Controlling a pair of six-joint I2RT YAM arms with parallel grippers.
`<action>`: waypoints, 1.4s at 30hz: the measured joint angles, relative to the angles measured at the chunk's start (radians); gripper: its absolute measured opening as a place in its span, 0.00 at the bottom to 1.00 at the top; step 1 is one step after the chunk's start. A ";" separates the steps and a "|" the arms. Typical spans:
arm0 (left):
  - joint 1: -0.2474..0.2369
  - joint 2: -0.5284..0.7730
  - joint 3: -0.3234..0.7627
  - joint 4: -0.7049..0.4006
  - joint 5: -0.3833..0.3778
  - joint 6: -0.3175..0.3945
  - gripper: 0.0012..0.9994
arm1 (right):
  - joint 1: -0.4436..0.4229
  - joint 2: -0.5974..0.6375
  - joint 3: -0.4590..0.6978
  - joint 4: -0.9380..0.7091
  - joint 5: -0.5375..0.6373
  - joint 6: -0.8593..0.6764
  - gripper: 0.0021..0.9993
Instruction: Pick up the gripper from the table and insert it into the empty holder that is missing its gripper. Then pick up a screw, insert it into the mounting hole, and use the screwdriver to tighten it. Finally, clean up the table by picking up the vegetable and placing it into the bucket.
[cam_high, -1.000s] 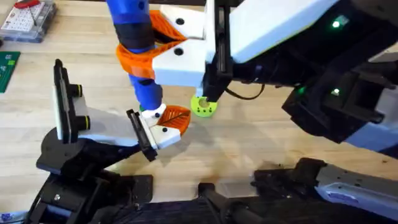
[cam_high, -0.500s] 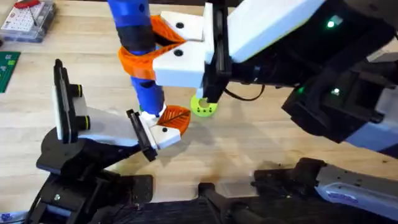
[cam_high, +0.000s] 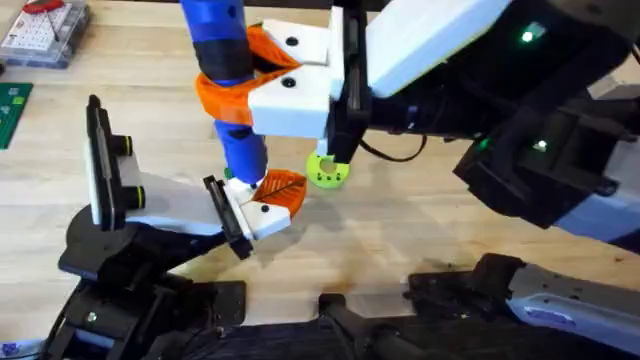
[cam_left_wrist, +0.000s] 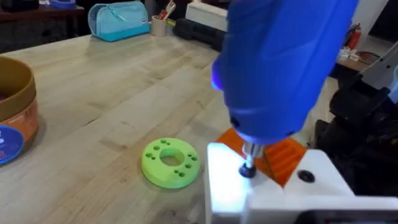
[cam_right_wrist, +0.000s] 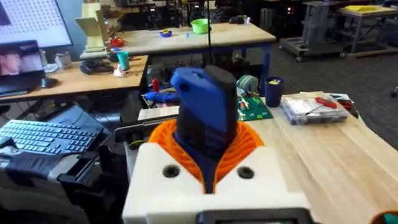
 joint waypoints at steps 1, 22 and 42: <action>0.000 0.000 0.000 0.000 0.000 0.000 0.02 | 0.000 0.000 0.000 -0.001 0.004 0.000 0.03; -0.001 0.000 0.000 -0.001 0.001 -0.005 0.02 | 0.000 0.000 0.000 -0.033 0.024 0.000 0.03; -0.001 0.000 0.000 -0.001 0.002 -0.007 0.02 | 0.000 0.000 0.000 -0.038 0.024 0.000 0.03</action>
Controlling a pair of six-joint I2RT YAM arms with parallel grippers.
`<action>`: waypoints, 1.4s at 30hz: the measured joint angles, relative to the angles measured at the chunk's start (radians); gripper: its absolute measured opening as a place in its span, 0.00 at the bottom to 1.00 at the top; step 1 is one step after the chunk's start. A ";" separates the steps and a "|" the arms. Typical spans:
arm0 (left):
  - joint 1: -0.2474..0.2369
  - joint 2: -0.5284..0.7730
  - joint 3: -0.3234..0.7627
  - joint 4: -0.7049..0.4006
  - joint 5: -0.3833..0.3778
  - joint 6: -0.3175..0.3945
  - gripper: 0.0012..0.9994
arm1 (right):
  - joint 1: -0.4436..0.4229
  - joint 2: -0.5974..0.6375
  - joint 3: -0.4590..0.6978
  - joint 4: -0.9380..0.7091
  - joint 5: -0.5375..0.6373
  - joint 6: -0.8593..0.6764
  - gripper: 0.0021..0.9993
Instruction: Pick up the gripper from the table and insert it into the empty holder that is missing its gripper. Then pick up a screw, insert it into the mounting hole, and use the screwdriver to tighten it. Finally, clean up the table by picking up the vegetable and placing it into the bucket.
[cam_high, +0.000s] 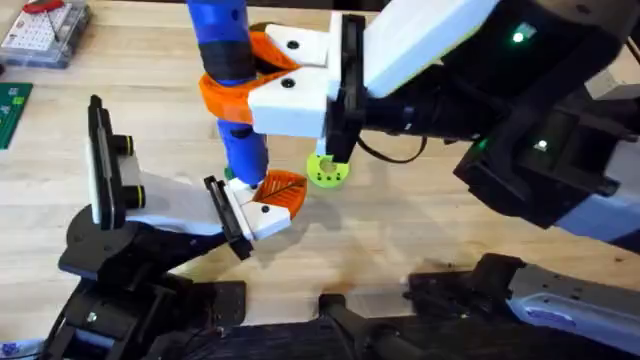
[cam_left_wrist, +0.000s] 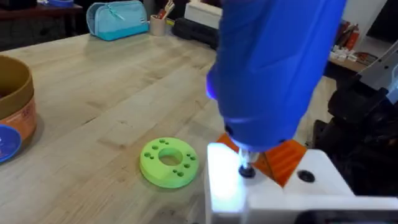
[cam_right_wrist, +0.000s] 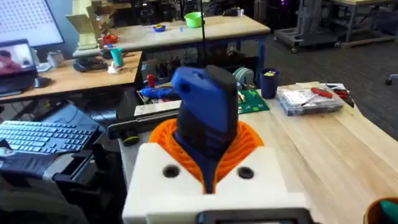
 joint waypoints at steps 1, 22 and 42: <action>0.000 0.000 0.000 0.000 0.000 0.000 0.02 | 0.000 0.000 0.000 0.001 0.000 0.000 0.03; 0.000 0.000 0.000 0.000 -0.001 0.000 0.02 | -0.108 -0.045 -0.001 0.146 -0.009 0.000 0.03; 0.000 0.000 0.000 0.000 -0.001 0.000 0.02 | -0.662 -0.017 -0.001 -0.518 0.051 -0.077 0.04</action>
